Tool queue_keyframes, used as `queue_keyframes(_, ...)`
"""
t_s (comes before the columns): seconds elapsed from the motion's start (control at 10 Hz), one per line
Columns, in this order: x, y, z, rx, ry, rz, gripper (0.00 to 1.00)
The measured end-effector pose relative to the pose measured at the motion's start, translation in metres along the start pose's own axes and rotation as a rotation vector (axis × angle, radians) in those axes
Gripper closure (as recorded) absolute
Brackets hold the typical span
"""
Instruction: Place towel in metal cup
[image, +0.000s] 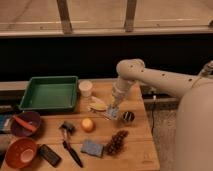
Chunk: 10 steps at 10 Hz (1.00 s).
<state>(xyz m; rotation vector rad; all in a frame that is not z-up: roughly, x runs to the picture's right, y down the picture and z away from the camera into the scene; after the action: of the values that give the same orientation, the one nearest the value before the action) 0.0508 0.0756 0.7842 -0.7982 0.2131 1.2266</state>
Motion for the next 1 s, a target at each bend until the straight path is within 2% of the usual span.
queue_keyframes(0.2,0.001,-0.002,-0.036,0.046,-0.09,0.031,1.0)
queue_keyframes(0.3,0.008,-0.013,-0.051,0.067,-0.117,0.065,1.0)
queue_keyframes(0.5,0.025,-0.04,-0.062,0.097,-0.141,0.126,1.0)
queue_keyframes(0.6,0.036,-0.061,-0.063,0.117,-0.148,0.17,1.0)
queue_keyframes(0.7,0.044,-0.079,-0.054,0.136,-0.147,0.212,1.0)
queue_keyframes(1.0,0.048,-0.096,-0.028,0.142,-0.122,0.267,1.0)
